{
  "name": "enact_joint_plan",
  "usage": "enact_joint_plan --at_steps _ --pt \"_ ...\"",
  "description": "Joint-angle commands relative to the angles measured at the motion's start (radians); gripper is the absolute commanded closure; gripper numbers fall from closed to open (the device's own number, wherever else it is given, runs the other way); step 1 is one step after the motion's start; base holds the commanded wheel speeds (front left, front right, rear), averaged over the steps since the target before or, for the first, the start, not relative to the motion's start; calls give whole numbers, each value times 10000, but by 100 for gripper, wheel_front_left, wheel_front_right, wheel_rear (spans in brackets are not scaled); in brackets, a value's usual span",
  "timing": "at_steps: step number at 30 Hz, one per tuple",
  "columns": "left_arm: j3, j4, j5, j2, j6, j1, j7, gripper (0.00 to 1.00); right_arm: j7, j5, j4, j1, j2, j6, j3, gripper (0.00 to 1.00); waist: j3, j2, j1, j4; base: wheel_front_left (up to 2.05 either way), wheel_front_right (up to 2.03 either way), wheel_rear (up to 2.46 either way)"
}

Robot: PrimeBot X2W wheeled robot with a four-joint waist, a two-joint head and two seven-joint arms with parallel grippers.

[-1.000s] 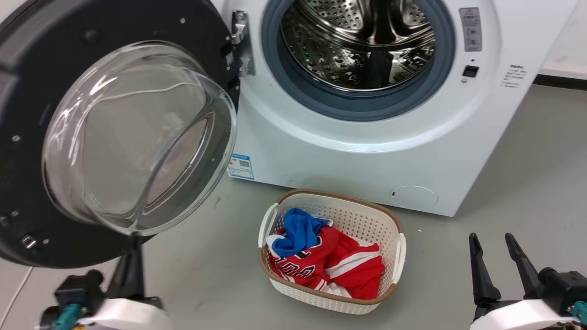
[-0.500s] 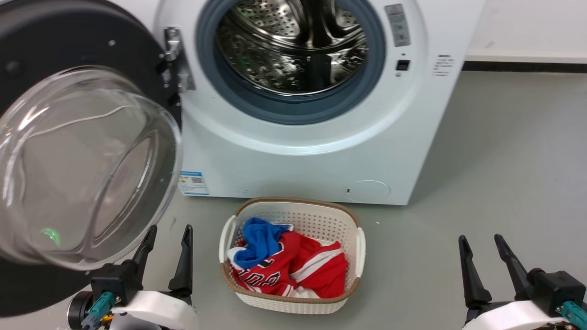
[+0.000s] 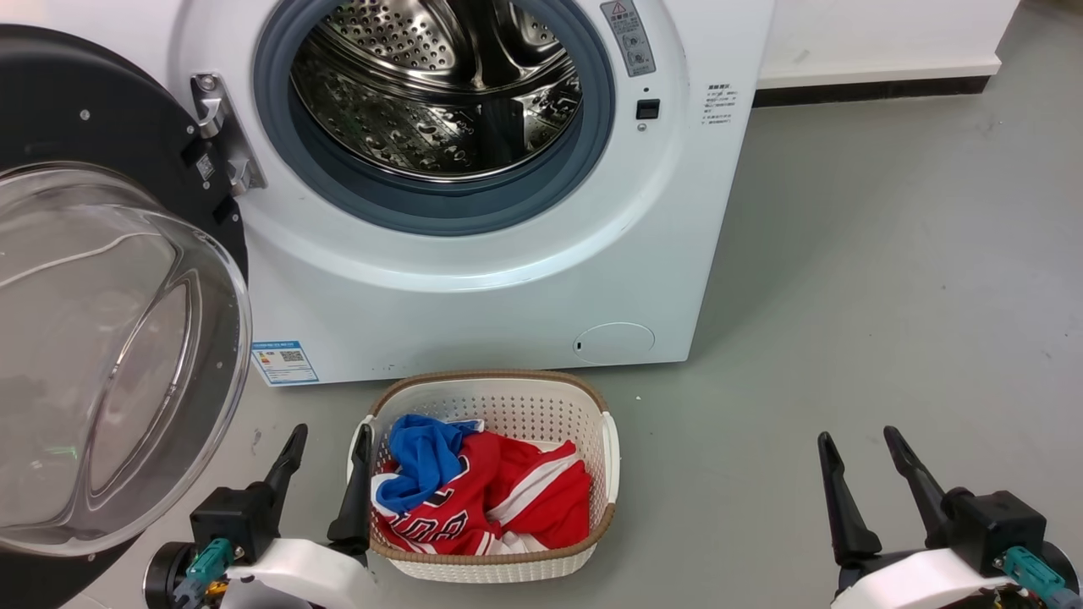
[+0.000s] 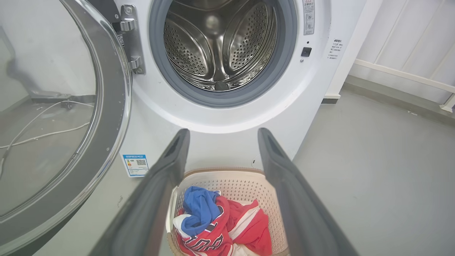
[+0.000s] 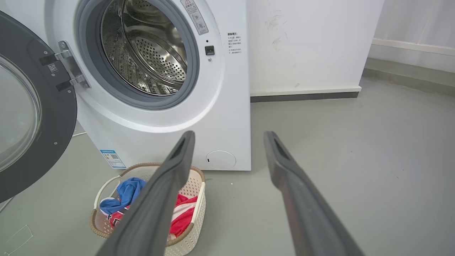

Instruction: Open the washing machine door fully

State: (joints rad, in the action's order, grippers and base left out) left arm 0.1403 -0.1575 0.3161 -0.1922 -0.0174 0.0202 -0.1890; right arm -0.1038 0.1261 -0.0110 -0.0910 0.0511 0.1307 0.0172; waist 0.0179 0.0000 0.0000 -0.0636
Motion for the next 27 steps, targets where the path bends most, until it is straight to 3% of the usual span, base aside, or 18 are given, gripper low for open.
enact_joint_plan --at_steps 1,27 --pt "-12 -29 8 -34 27 8 -46 0 -12 -47 -22 144 -18 1 36 0 16 0 0 -30 0 0 0" --pt "191 -264 71 -124 240 55 -94 0 -298 62 -401 438 -17 -1 157 0 48 0 0 139 0 0 0"
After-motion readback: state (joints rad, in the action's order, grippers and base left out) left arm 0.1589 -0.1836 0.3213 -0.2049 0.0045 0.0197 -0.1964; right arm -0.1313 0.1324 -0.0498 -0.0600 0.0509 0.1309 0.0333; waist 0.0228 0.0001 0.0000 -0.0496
